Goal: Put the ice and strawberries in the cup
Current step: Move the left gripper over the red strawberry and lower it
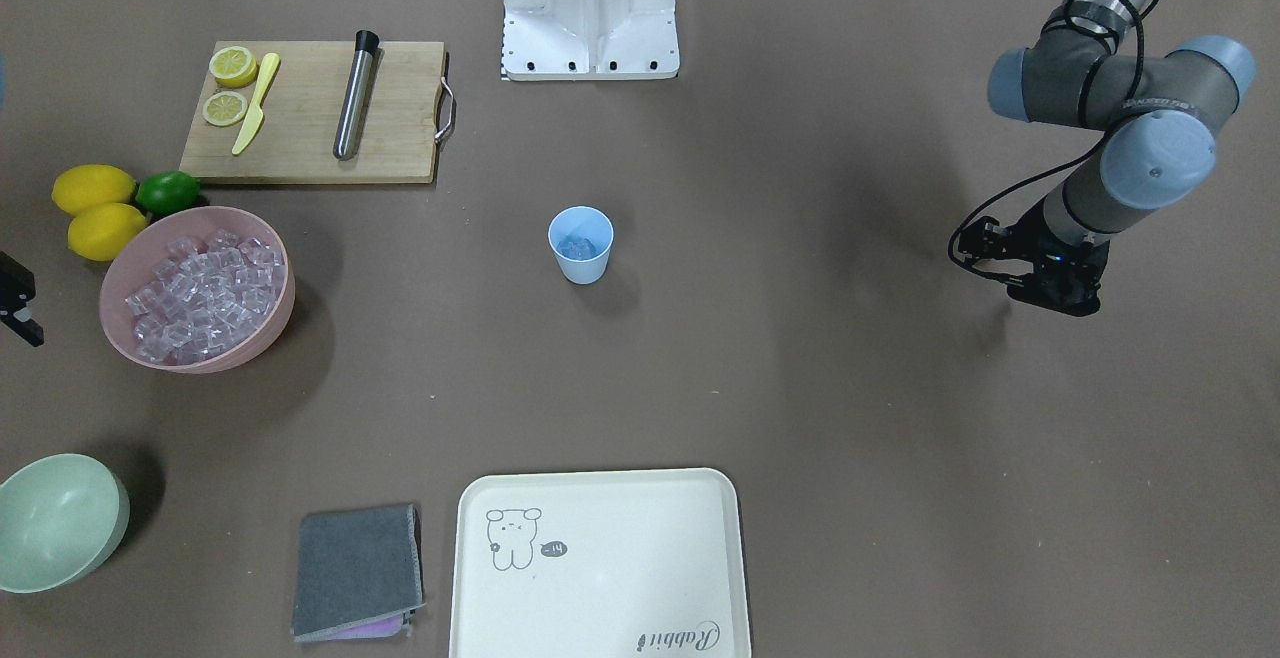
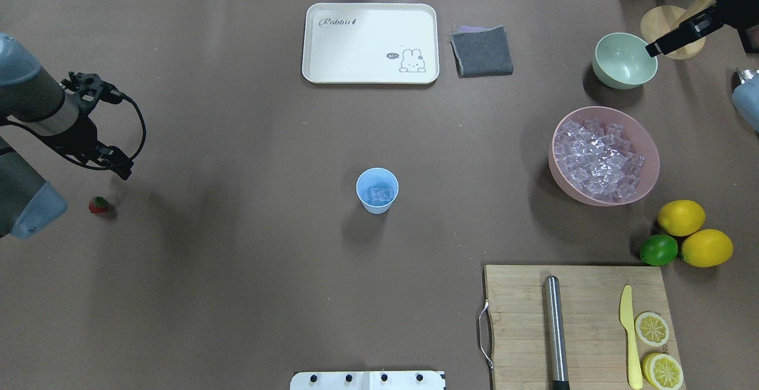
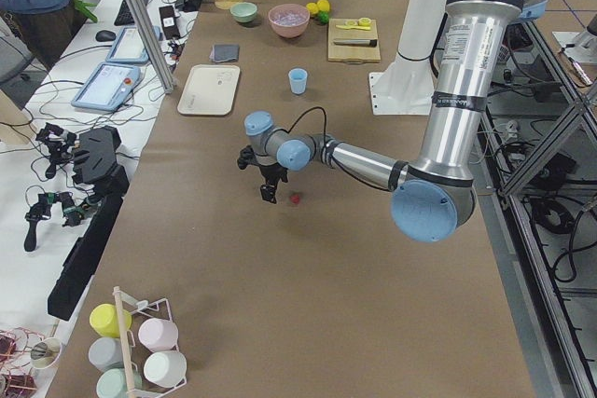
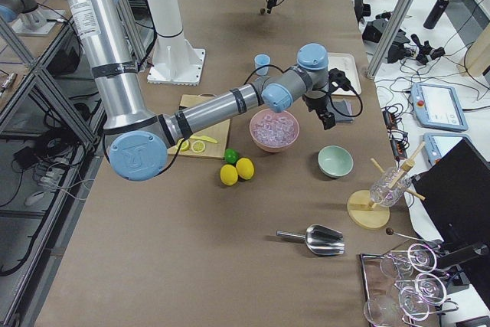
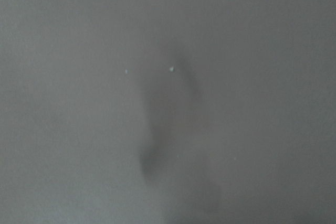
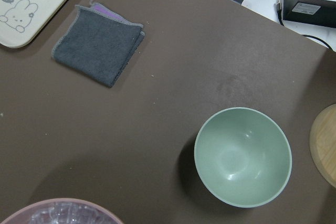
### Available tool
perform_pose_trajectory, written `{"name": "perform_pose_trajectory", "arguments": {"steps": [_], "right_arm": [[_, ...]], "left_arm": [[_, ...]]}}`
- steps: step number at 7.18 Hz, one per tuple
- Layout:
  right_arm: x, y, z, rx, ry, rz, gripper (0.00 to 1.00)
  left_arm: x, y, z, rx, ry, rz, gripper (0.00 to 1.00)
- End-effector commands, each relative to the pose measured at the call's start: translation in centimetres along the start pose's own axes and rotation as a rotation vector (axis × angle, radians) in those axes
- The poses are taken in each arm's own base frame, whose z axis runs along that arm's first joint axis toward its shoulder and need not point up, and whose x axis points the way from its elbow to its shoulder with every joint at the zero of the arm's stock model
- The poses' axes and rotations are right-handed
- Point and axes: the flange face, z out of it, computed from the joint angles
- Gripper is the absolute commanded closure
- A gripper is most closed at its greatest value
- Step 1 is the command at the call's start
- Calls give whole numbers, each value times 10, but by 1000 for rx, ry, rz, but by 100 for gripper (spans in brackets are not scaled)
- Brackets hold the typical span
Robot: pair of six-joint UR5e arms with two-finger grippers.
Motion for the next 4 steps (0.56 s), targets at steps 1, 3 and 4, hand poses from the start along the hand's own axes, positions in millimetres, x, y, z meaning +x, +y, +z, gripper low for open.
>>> {"name": "perform_pose_trajectory", "arguments": {"steps": [1,3,4], "right_arm": [[1,2,1,-1,6,0,0],[-2,0,4,-2,10,-6,1],[-3,-1,4,0,13,-7,1]], "left_arm": [[-9,21,4,-15,-4,-7,3],[-9,25,8,-23,-4,-1,10],[-6,26,11,-28,-3,4,14]]}}
